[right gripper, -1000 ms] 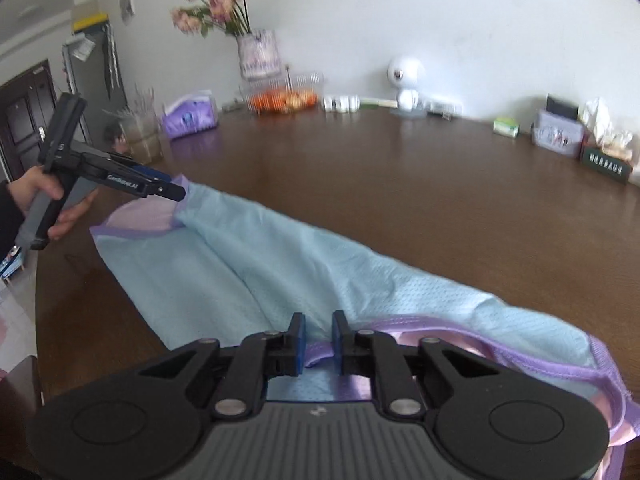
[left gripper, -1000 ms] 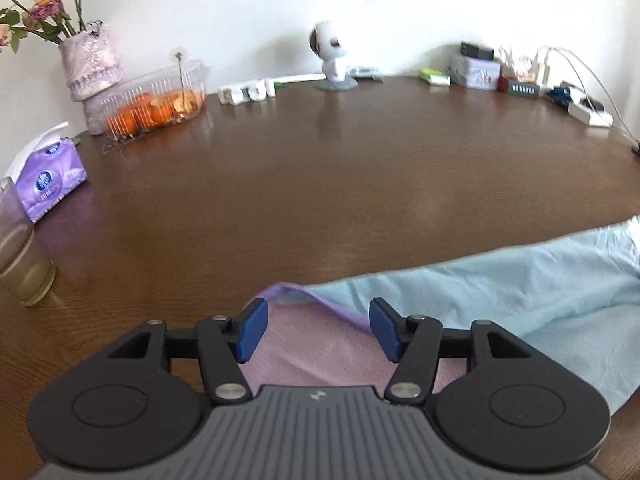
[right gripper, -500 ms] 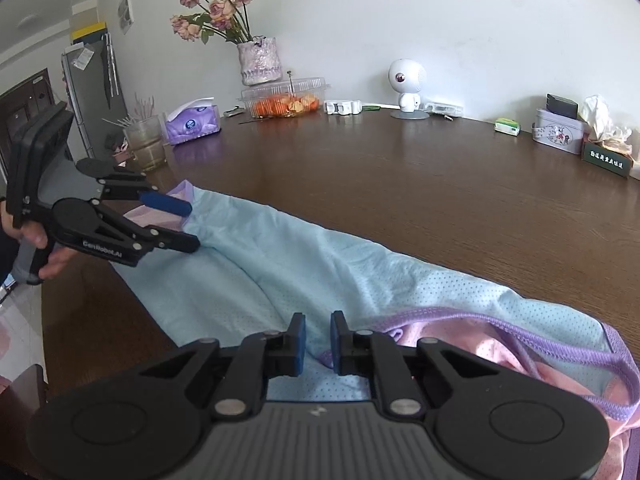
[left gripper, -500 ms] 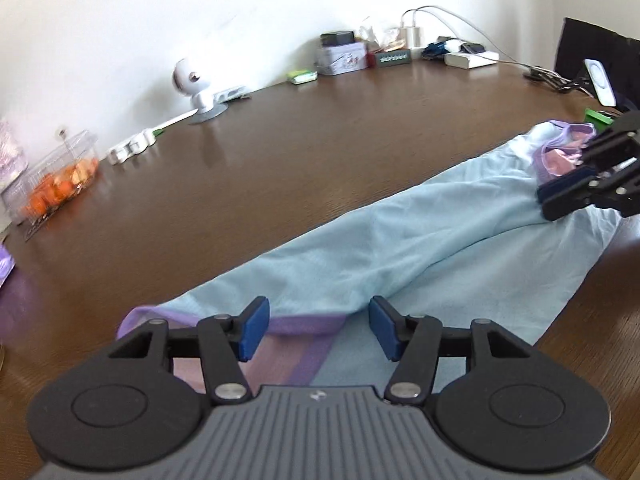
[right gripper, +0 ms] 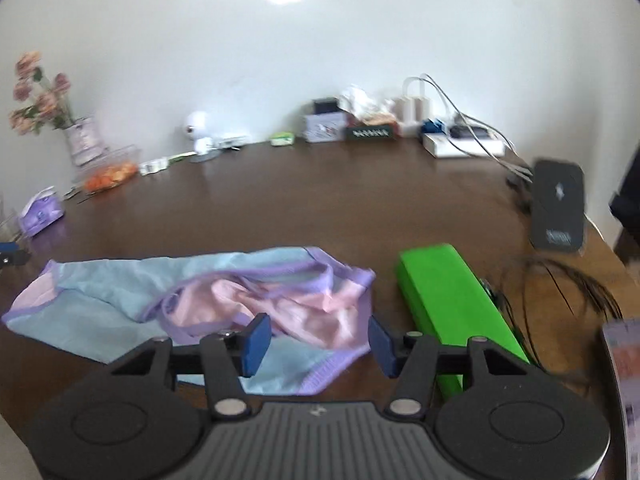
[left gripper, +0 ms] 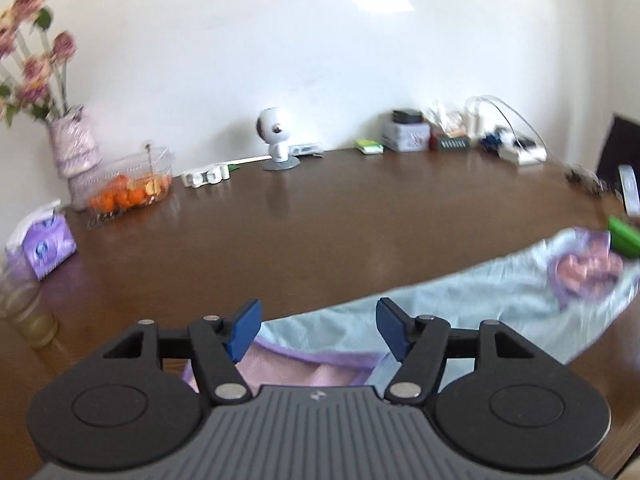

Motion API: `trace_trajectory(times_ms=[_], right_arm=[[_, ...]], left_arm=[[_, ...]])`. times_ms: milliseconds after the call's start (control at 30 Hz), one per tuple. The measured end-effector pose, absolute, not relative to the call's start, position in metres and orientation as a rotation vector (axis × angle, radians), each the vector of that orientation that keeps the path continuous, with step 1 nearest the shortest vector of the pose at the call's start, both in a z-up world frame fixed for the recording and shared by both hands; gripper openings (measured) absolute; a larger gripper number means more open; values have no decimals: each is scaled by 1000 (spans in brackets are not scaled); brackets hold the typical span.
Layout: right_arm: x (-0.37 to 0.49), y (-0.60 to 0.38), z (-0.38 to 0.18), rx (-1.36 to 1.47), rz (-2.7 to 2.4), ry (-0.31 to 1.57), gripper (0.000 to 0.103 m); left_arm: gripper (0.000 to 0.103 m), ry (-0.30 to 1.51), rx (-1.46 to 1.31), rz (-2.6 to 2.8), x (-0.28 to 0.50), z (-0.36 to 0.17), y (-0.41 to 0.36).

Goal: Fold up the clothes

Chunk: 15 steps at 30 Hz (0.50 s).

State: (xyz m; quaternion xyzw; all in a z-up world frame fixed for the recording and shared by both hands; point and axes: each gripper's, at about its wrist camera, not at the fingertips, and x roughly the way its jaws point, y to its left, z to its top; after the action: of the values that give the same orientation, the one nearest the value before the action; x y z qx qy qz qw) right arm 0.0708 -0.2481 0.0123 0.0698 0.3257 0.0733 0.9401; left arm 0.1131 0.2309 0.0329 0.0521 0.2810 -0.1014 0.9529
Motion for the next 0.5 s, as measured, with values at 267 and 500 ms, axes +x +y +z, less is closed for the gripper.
trace_trajectory(times_ms=[267,500], right_arm=[[88,-269,42,-180,282,592,52],[147,-272,54,-372,677,763,48]], left_arm=[[65,574,41,-431,100,19,71],[57,504,362,-655,63,-17,-68]])
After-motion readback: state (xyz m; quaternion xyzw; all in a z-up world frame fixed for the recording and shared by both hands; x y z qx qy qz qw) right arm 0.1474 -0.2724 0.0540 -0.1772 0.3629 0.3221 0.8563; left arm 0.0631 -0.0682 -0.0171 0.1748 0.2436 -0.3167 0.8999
